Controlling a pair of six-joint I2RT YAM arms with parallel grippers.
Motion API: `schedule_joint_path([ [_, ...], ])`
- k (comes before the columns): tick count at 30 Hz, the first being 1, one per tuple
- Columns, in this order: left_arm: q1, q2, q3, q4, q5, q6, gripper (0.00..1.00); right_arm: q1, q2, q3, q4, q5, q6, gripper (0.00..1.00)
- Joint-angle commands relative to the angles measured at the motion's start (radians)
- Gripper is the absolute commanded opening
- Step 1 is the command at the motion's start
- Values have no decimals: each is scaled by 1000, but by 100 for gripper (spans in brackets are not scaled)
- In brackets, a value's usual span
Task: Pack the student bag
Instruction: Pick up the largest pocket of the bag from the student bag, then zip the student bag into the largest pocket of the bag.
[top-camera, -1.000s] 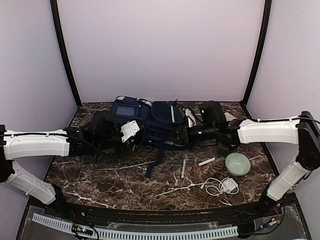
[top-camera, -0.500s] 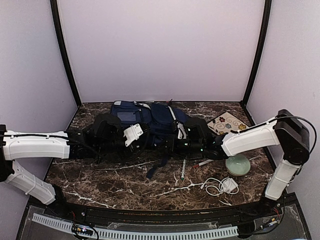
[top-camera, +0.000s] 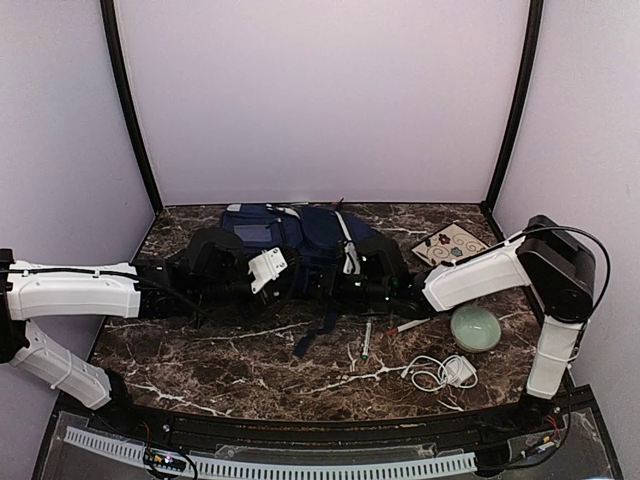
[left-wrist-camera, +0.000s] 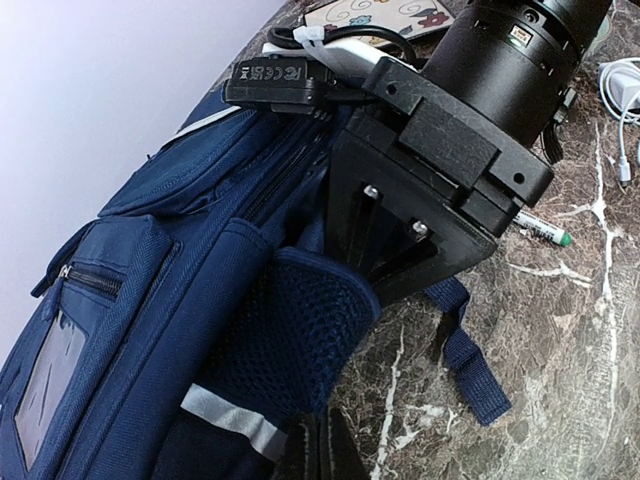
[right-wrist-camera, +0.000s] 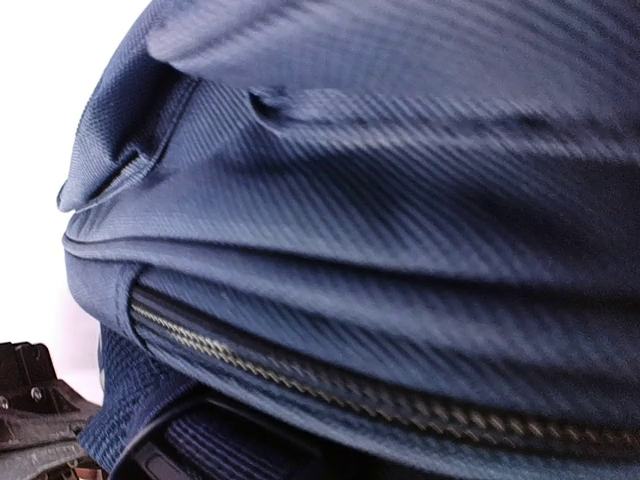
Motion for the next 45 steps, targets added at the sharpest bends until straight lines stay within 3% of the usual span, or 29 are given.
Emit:
schedule_joint_path([
  [1,-31,-32,32,150,94,-13,0,-7,25,77,98,-10,6,31],
  [5,-31,-33,21,161,101,-16,0,-7,28,88,121,-7,18,33],
  [9,-31,-22,22,159,108,-21,0,-7,51,115,187,-48,27,44],
  [11,-31,-18,24,159,113,-24,0,-7,61,130,189,-51,33,37],
  [14,-31,-21,24,158,107,-24,0,-11,59,111,218,-32,55,15],
  [17,-31,-37,11,164,90,-24,0,-21,26,43,244,-4,69,0],
  [20,-31,-51,1,167,81,-23,0,-34,-34,-31,230,28,52,0],
  [29,-30,-42,-10,142,6,35,0,-144,-197,-190,19,-85,-81,0],
  [33,-31,-29,-9,138,8,31,0,-177,-204,-144,-177,-121,-216,4],
  [38,-30,-30,-8,138,14,31,0,-223,-228,-154,-282,-141,-287,9],
  [45,-30,-26,-8,144,17,33,0,-226,-185,-106,-350,-236,-401,32],
])
